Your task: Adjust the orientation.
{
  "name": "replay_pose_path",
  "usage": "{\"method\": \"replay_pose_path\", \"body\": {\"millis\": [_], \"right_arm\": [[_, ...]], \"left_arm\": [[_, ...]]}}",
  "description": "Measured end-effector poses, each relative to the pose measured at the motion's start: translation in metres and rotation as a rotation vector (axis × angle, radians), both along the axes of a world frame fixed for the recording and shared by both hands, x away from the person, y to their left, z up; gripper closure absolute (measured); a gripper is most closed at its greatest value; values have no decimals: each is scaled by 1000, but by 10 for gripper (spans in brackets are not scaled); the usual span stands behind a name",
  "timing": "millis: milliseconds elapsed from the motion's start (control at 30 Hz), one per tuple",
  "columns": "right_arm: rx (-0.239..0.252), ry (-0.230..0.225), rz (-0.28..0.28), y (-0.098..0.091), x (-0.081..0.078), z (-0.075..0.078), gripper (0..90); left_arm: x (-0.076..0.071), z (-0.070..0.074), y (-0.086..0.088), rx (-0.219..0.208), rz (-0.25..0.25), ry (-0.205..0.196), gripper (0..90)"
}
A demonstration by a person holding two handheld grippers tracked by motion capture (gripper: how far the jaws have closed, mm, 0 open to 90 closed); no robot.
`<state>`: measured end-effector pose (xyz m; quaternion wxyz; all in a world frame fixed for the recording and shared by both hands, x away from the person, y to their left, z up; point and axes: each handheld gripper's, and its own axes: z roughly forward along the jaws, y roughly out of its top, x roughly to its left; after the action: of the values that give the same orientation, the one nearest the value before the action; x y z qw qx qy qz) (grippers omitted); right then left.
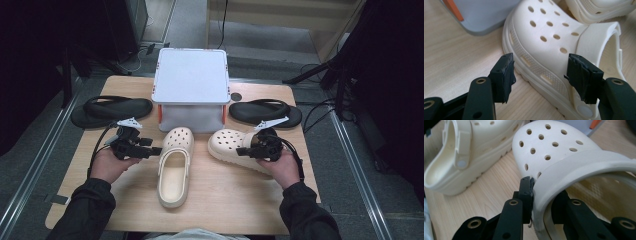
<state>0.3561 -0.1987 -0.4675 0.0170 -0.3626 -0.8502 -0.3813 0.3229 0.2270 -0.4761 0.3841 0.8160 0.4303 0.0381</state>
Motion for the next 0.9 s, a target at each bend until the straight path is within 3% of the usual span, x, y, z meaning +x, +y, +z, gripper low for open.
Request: {"method": "replay_pose_path", "body": {"millis": [333,567,700,900], "right_arm": [[15,1,-142,32,-9,2,757],[-6,1,-193,47,-12,-1,743],[-9,19,-194,56,-14,-5,744],[-16,-8,-231,66,-17,-8,742]], "left_arm": [[-1,1,-2,-2,-4,-8,393],[-2,2,-4,-3,-17,-13,393],[-2,1,-5,4,-24,-11,393],[-3,2,-6,-3,-22,-13,394]]}}
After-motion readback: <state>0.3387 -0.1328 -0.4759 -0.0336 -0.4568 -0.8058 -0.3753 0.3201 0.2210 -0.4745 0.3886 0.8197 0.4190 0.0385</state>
